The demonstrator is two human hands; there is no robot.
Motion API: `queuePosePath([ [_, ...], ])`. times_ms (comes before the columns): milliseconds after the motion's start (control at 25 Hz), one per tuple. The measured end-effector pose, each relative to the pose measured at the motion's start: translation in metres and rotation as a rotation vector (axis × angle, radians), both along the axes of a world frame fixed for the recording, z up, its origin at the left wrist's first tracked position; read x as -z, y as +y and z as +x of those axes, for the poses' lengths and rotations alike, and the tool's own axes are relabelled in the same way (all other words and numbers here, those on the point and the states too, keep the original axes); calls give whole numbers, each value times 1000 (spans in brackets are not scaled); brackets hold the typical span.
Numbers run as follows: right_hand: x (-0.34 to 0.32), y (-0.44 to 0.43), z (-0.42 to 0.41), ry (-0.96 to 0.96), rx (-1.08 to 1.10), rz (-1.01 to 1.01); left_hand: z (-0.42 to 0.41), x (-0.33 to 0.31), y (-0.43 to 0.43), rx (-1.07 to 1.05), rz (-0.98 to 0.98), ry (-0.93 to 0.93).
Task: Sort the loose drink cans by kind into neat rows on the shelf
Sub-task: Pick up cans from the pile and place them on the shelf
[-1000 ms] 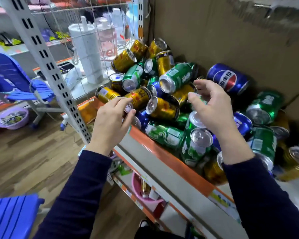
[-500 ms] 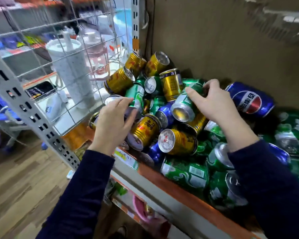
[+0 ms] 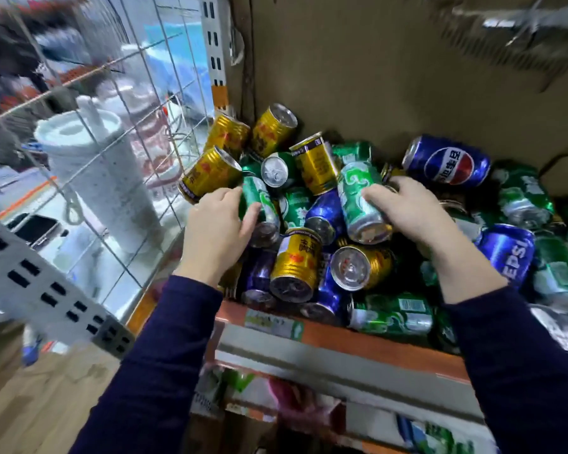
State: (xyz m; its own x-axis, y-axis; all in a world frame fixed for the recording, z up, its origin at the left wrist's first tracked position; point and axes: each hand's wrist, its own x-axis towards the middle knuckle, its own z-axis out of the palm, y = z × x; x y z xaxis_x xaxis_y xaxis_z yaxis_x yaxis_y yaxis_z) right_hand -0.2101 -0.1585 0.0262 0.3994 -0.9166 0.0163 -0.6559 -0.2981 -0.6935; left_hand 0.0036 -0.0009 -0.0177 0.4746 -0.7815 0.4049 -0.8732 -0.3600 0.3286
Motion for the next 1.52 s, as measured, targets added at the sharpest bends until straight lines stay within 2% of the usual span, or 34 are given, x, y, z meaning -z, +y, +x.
queuePosePath([
  [80, 5, 13, -8, -113, 17, 26, 3, -3, -5, -60, 75, -26],
  [160, 7, 19, -14, -205, 61, 65, 4, -7, -10, -129, 102, 39],
  [360, 5, 18, -15, -99, 64, 54, -2, -11, -27, -219, 171, 108],
  [440, 3, 20, -15, -59, 0, 123, -2, -12, -31, -232, 195, 146],
  [520, 3, 21, -18, -157, -48, 247, -1, -11, -31, -206, 186, 220],
  [840, 17, 26, -28, -479, 15, 282, -9, -2, -19, -24, -31, 398],
  [1200, 14, 36, -33, -637, 12, 274, -10, 2, -15, 158, -245, 681],
  [1400, 16, 39, -27, -689, 57, 330, -16, -8, -15, 252, -372, 746],
  [1440, 16, 39, -27, -686, 58, 339, -17, -8, -15, 261, -381, 807],
  [1520, 15, 41, -27, -688, 39, 342, -18, -8, -15, 290, -421, 1065],
])
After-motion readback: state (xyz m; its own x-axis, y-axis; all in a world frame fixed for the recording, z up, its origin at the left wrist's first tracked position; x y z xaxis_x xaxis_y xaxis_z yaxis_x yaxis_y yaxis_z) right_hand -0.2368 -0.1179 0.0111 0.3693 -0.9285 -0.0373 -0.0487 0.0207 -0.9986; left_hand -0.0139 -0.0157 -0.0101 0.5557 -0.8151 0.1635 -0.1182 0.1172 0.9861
